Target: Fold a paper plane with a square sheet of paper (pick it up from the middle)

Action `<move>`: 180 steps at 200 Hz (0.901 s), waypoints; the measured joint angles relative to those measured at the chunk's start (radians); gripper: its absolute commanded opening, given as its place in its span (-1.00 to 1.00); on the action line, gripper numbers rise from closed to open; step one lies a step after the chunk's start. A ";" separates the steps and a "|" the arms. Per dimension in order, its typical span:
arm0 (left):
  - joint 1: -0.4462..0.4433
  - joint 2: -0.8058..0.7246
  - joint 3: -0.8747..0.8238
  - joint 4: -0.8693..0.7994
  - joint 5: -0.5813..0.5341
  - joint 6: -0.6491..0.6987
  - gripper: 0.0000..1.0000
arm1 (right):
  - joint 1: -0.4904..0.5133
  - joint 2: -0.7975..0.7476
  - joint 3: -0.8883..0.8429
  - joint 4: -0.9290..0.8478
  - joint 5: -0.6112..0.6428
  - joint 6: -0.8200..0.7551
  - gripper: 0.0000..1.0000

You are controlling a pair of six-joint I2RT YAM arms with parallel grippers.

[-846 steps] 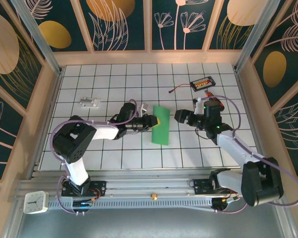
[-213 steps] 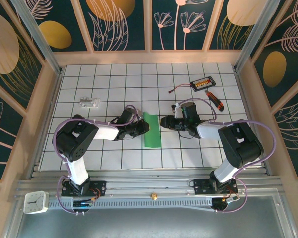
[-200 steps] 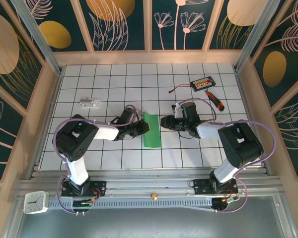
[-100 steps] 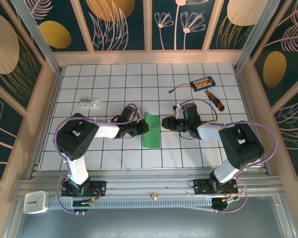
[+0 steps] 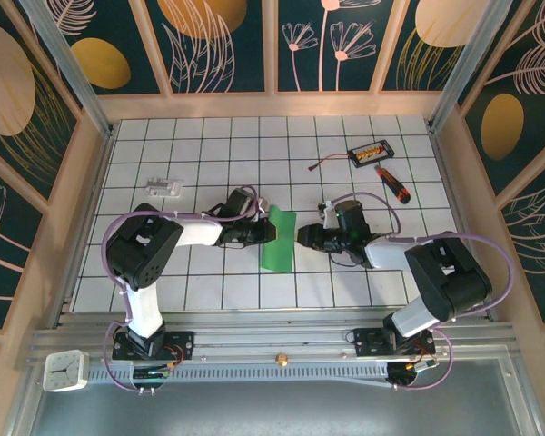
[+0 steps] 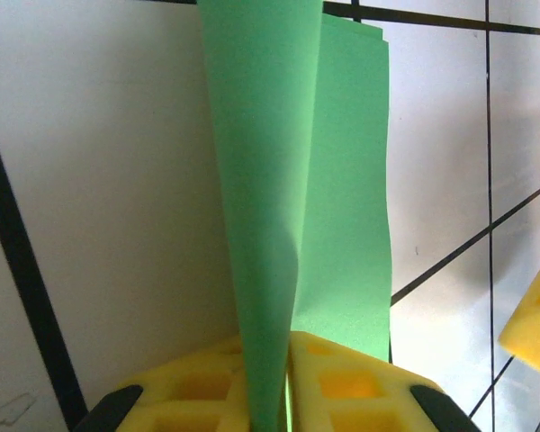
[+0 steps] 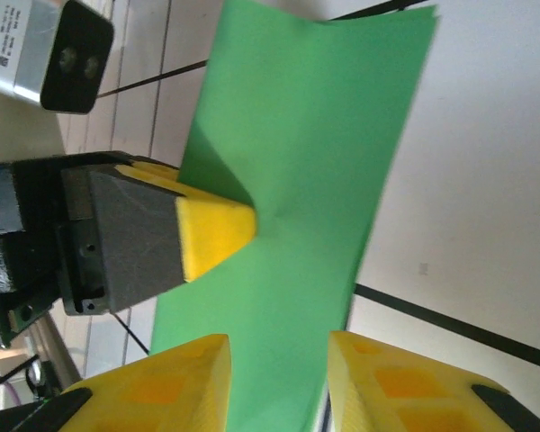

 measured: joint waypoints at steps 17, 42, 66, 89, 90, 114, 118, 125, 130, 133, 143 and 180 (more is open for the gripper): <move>-0.001 0.000 0.000 0.002 -0.005 -0.015 -0.66 | 0.026 0.029 0.000 0.039 0.001 0.034 -0.35; -0.002 -0.002 -0.003 0.008 -0.011 -0.030 -0.67 | 0.046 0.076 0.000 0.082 0.003 0.084 -0.36; -0.003 -0.003 -0.010 0.017 -0.019 -0.039 -0.69 | 0.050 0.087 0.000 0.095 0.021 0.107 -0.37; -0.005 -0.005 -0.016 0.025 -0.026 -0.048 -0.71 | 0.050 0.086 0.000 0.092 0.057 0.108 -0.38; -0.005 -0.005 -0.017 0.026 -0.027 -0.048 -0.71 | 0.049 0.086 0.000 0.092 0.058 0.108 -0.38; -0.008 -0.008 -0.024 0.037 -0.042 -0.057 -0.72 | 0.038 0.073 0.000 0.087 0.092 0.108 -0.38; -0.008 -0.008 -0.025 0.038 -0.042 -0.060 -0.72 | 0.036 0.071 0.000 0.087 0.097 0.108 -0.38; -0.009 -0.008 -0.025 0.039 -0.044 -0.060 -0.72 | 0.032 0.067 0.000 0.087 0.107 0.108 -0.38; -0.010 -0.008 -0.026 0.039 -0.046 -0.062 -0.72 | 0.031 0.065 0.000 0.087 0.111 0.108 -0.39; -0.010 -0.009 -0.026 0.040 -0.047 -0.063 -0.71 | 0.029 0.065 0.000 0.087 0.113 0.108 -0.39; -0.011 -0.010 -0.027 0.042 -0.051 -0.065 -0.71 | 0.026 0.064 0.000 0.087 0.118 0.108 -0.39; -0.018 -0.013 -0.029 0.043 -0.069 -0.068 -0.69 | 0.026 0.064 0.000 0.087 0.133 0.108 -0.39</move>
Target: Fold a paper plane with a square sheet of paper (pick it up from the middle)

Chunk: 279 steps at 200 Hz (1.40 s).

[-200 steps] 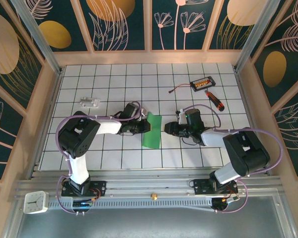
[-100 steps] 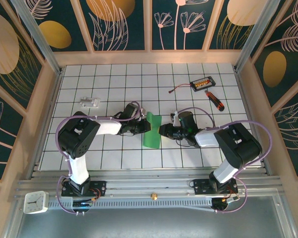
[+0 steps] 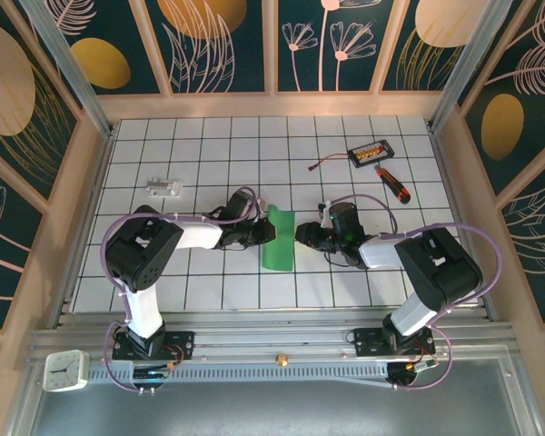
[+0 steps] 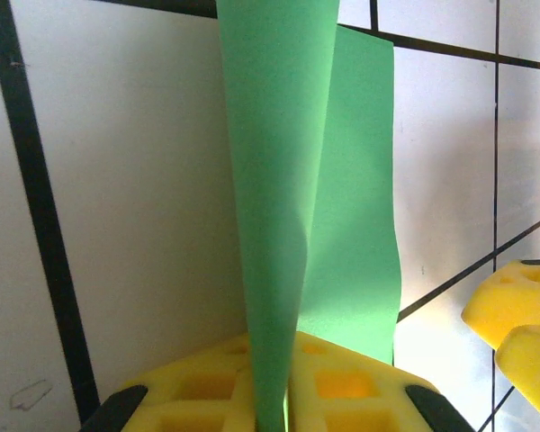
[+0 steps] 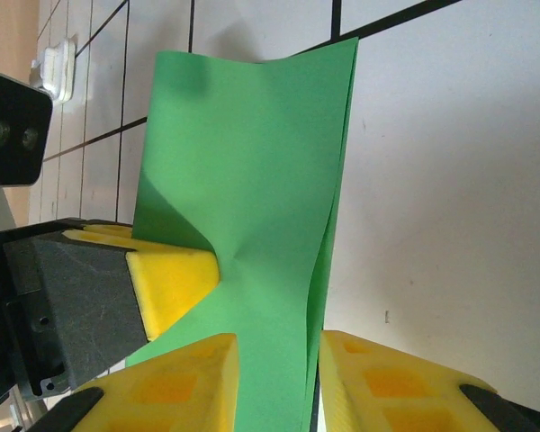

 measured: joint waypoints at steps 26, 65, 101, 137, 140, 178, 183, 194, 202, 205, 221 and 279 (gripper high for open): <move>-0.002 -0.001 0.000 0.000 -0.002 0.000 -0.67 | -0.007 -0.001 0.012 -0.009 0.000 -0.002 -0.39; -0.003 -0.001 0.000 0.000 -0.004 0.000 -0.67 | -0.050 -0.022 0.034 -0.034 0.008 -0.015 -0.39; -0.006 -0.001 0.000 0.000 -0.011 0.000 -0.68 | -0.085 -0.040 0.037 -0.063 0.013 -0.035 -0.39; -0.008 -0.002 0.000 -0.001 -0.018 0.000 -0.68 | -0.087 -0.041 0.037 -0.073 0.014 -0.041 -0.39; -0.008 -0.002 0.000 -0.001 -0.018 0.000 -0.68 | -0.087 -0.041 0.037 -0.074 0.013 -0.041 -0.39; -0.009 -0.002 0.000 -0.002 -0.021 0.000 -0.68 | -0.087 -0.041 0.037 -0.074 0.006 -0.041 -0.39; -0.009 -0.002 0.000 -0.002 -0.022 0.000 -0.68 | -0.087 -0.041 0.037 -0.074 0.006 -0.041 -0.39; -0.010 -0.002 0.000 -0.002 -0.023 0.000 -0.68 | -0.087 -0.041 0.037 -0.074 0.004 -0.041 -0.39; -0.010 -0.002 0.000 -0.002 -0.024 0.000 -0.68 | -0.087 -0.041 0.037 -0.074 0.000 -0.041 -0.39; -0.011 -0.002 0.000 -0.002 -0.025 0.000 -0.68 | -0.087 -0.041 0.037 -0.074 -0.001 -0.041 -0.39; -0.011 -0.002 0.000 -0.002 -0.026 0.000 -0.67 | -0.083 -0.041 0.037 -0.074 -0.008 -0.041 -0.40; -0.012 -0.003 0.000 -0.002 -0.028 0.000 -0.67 | -0.043 -0.035 0.054 -0.071 -0.034 -0.041 -0.41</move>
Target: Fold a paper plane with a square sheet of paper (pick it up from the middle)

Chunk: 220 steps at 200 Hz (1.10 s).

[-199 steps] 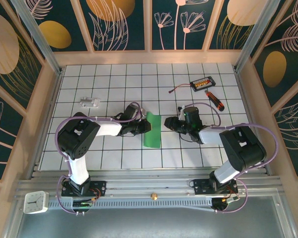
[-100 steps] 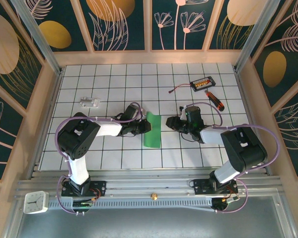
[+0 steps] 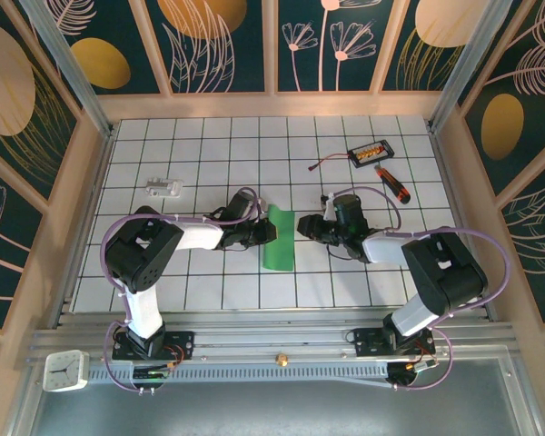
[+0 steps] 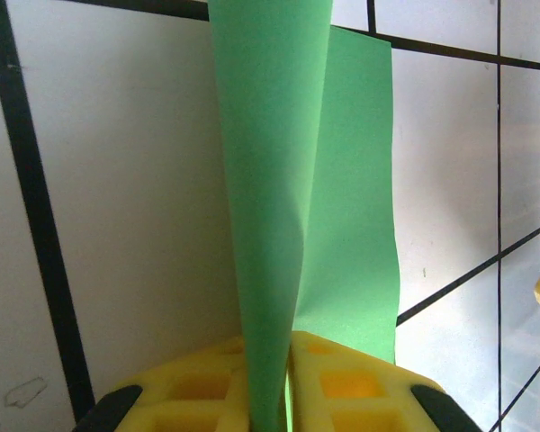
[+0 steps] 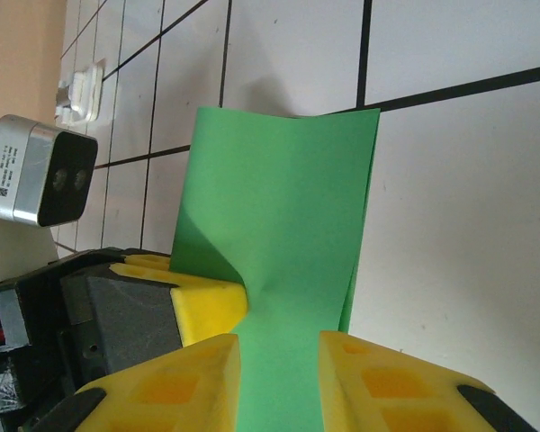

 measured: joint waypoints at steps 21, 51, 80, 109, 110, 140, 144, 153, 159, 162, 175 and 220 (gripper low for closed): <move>0.000 0.000 0.000 0.000 0.000 -0.002 -0.67 | 0.000 0.002 0.001 0.000 -0.001 0.000 -0.41; 0.000 0.000 0.000 0.000 -0.001 -0.002 -0.67 | 0.002 0.002 0.002 0.000 -0.006 0.000 -0.41; 0.000 0.000 0.000 0.000 -0.001 -0.002 -0.67 | 0.012 0.014 0.002 0.005 -0.020 0.000 -0.42; 0.000 0.000 0.000 0.000 -0.002 -0.002 -0.67 | 0.022 0.025 0.002 0.005 -0.023 0.001 -0.42; 0.000 0.000 0.000 0.000 -0.002 -0.002 -0.67 | 0.022 0.026 0.002 0.005 -0.023 0.000 -0.42; 0.000 0.000 0.000 0.000 -0.002 -0.002 -0.67 | 0.025 0.034 0.002 0.005 -0.034 0.002 -0.43; 0.000 0.000 0.000 0.000 -0.002 -0.002 -0.67 | 0.027 0.036 0.003 0.005 -0.036 0.003 -0.44; 0.000 0.000 0.000 0.000 -0.002 -0.002 -0.67 | 0.034 0.042 0.008 0.007 -0.043 0.004 -0.47; 0.000 0.000 0.000 0.000 -0.002 -0.002 -0.67 | 0.038 0.047 0.011 0.008 -0.045 0.005 -0.49; 0.000 0.000 0.000 0.000 -0.002 -0.002 -0.67 | 0.042 0.050 0.014 0.008 -0.047 0.008 -0.51; 0.000 0.000 0.000 0.000 -0.002 -0.002 -0.67 | 0.053 0.064 0.024 0.015 -0.054 0.010 -0.57; -0.002 -0.001 0.000 -0.001 -0.006 -0.002 -0.67 | 0.067 0.116 0.064 0.024 -0.072 0.010 -0.73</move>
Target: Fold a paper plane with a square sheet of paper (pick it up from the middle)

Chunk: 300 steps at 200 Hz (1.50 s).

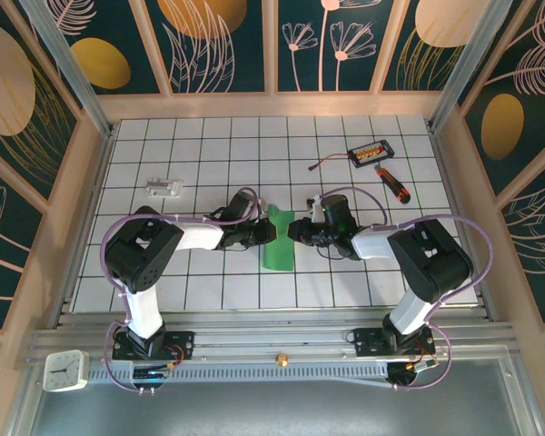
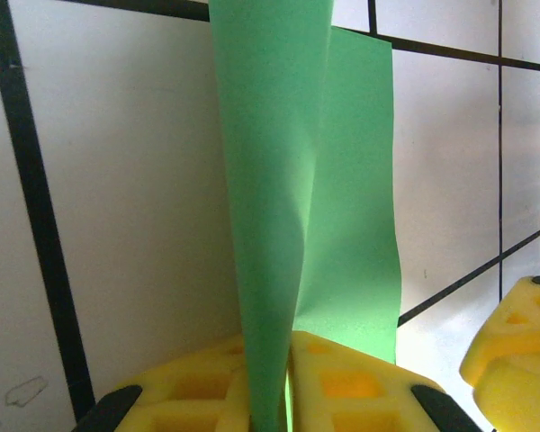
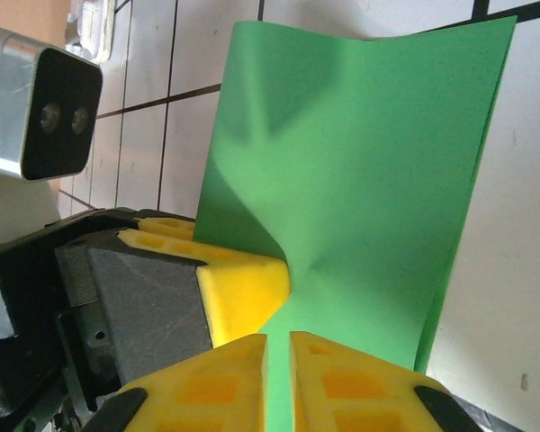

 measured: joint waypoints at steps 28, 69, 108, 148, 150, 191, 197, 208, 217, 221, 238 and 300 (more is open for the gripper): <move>0.000 0.000 0.000 0.000 -0.002 0.000 -0.67 | 0.013 0.030 0.022 -0.002 0.000 0.000 -0.75; -0.004 -0.002 0.000 -0.003 -0.013 0.000 -0.67 | 0.023 0.074 0.049 -0.014 0.000 -0.004 -0.78; -0.005 -0.002 0.000 -0.003 -0.014 0.000 -0.67 | 0.022 0.113 0.059 -0.045 0.006 -0.019 -0.80; -0.006 -0.003 0.000 -0.003 -0.017 0.000 -0.65 | 0.022 0.117 0.066 -0.057 0.008 -0.030 -0.84; -0.006 -0.003 0.000 -0.003 -0.017 0.000 -0.65 | 0.022 0.117 0.066 -0.058 0.009 -0.030 -0.84; -0.011 -0.008 0.001 -0.003 -0.020 -0.001 -0.48 | 0.022 0.117 0.066 -0.060 0.013 -0.030 -0.87; -0.013 -0.008 0.002 -0.003 -0.021 -0.002 -0.45 | 0.022 0.117 0.066 -0.061 0.013 -0.030 -0.87; -0.016 -0.011 0.003 -0.003 -0.023 -0.003 -0.41 | 0.022 0.117 0.066 -0.061 0.015 -0.029 -0.88; -0.018 -0.013 0.004 -0.004 -0.026 -0.004 -0.37 | 0.022 0.117 0.066 -0.061 0.016 -0.029 -0.89; -0.018 -0.014 0.004 -0.005 -0.028 -0.004 -0.36 | 0.022 0.117 0.066 -0.061 0.016 -0.029 -0.89; -0.023 -0.018 0.006 -0.008 -0.037 -0.004 -0.27 | 0.023 0.117 0.066 -0.062 0.019 -0.029 -0.90; 0.000 -0.109 0.009 -0.164 -0.237 0.012 -0.08 | 0.023 0.117 0.066 -0.065 0.026 -0.029 -0.98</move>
